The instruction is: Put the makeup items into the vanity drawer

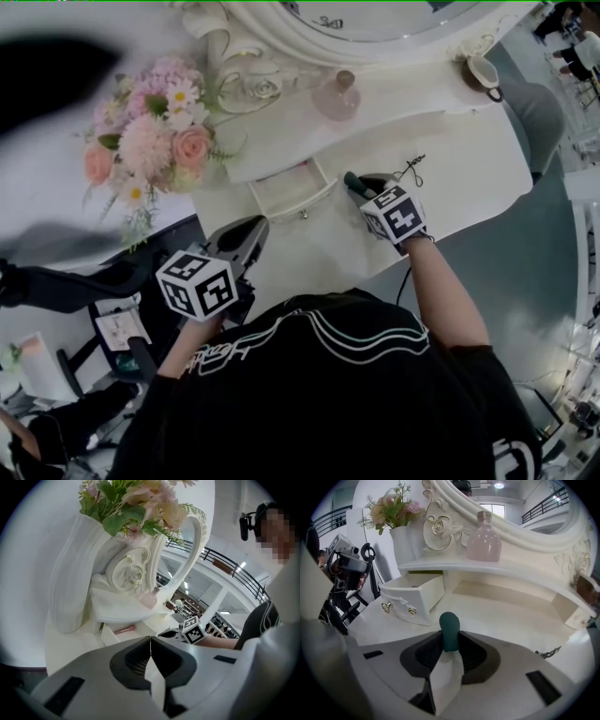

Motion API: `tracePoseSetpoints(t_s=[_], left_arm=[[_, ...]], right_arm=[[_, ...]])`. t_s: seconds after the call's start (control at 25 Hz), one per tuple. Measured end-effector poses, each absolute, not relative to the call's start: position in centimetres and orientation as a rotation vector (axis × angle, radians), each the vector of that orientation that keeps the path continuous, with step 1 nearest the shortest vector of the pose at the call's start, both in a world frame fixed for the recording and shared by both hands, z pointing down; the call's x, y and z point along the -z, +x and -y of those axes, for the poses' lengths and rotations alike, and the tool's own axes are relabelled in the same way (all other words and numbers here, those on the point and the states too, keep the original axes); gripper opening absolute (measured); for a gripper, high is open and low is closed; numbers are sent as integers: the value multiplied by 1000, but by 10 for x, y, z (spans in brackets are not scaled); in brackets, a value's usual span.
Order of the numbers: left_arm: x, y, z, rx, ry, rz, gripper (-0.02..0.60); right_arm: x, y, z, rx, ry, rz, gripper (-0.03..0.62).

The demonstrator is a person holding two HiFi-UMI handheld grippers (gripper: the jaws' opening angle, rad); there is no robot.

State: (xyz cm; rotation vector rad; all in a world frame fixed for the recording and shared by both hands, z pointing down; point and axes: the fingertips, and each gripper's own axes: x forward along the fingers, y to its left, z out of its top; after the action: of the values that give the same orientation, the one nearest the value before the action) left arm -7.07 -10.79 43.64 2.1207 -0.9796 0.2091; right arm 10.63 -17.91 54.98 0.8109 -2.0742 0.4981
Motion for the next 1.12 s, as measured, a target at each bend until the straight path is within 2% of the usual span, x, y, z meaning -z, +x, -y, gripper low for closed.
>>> tracePoseSetpoints(t_s=[0.28,1.12], left_arm=[[-435,-73,102,-215,2134,969,23],[-416,-98,82,-152,2162,1029,23]], right_arm=[[-538,107,174,-516,851,2092,91],[-427,34,163,-306,834,2326,86]])
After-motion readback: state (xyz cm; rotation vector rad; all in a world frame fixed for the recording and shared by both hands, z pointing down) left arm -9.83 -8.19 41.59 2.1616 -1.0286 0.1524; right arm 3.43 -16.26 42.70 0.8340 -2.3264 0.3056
